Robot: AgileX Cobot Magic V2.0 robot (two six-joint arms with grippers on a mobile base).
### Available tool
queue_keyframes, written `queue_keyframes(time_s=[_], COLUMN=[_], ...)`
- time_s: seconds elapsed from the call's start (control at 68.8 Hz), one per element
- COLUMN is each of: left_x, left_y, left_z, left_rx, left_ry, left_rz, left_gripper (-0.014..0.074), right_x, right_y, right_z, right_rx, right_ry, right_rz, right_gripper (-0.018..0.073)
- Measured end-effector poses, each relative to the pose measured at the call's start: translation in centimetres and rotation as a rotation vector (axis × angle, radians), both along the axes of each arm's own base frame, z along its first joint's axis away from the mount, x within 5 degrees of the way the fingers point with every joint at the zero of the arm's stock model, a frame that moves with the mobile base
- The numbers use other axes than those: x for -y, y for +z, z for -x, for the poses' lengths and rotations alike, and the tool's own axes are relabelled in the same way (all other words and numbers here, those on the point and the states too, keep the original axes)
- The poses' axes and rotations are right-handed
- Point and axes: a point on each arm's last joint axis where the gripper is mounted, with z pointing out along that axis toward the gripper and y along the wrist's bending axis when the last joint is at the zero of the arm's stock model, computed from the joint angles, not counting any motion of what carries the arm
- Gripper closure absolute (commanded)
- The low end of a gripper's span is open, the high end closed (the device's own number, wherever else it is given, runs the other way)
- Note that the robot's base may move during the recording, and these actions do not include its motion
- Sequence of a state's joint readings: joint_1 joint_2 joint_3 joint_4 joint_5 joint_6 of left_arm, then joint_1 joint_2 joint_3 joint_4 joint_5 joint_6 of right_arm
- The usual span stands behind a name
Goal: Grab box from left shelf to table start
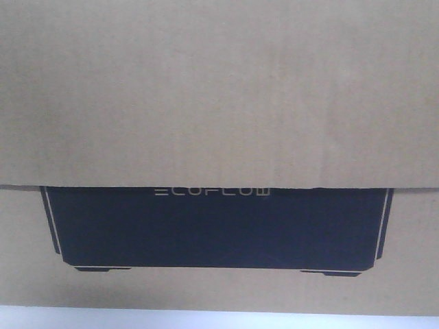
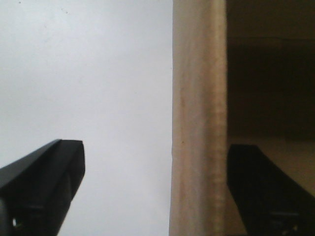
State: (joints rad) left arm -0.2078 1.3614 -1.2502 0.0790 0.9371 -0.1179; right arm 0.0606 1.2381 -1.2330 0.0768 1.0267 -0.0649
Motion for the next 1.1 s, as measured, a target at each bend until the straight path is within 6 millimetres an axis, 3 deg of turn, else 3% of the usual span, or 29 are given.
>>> queue_keyframes(time_s=[0.174,0.334,0.465,0.567,0.697,0.901,1.104], left_x=[-0.3,-1.0,-1.7,-2.2,-2.8,-3.5,-4.1], left_y=[2.8,6.0,8.0,8.5,7.6,4.6,-0.4], left_z=[1.5,4.8,8.2,10.6,13.5,17.3,20.1], left_rx=[0.031,0.135,0.233,0.297,0.363,0.453,0.504], left_ry=[0.006,0.006,0.005,0.004,0.000,-0.007,-0.014], left_rz=[0.009,0.041,0.063,0.076,0.089,0.105,0.113], left_gripper=[0.0120,0.0190,0.0330,0.0482,0.0708,0.0696,0.0696], right_x=[0.2,0.4,0.6,0.7,0.9,1.2,1.5], right_y=[3.0,5.5,6.9,7.5,6.4,2.0,-3.0], right_z=[1.6,4.5,7.5,9.6,12.3,15.9,18.9], right_rx=[0.111,0.214,0.269,0.314,0.341,0.376,0.478], right_ry=[-0.017,-0.022,-0.023,-0.024,-0.028,-0.033,-0.040], right_rz=[-0.011,-0.021,-0.022,-0.023,-0.018,-0.013,-0.019], right_gripper=[0.0009,0.0195,0.0412,0.0508,0.0498,0.0499,0.0499])
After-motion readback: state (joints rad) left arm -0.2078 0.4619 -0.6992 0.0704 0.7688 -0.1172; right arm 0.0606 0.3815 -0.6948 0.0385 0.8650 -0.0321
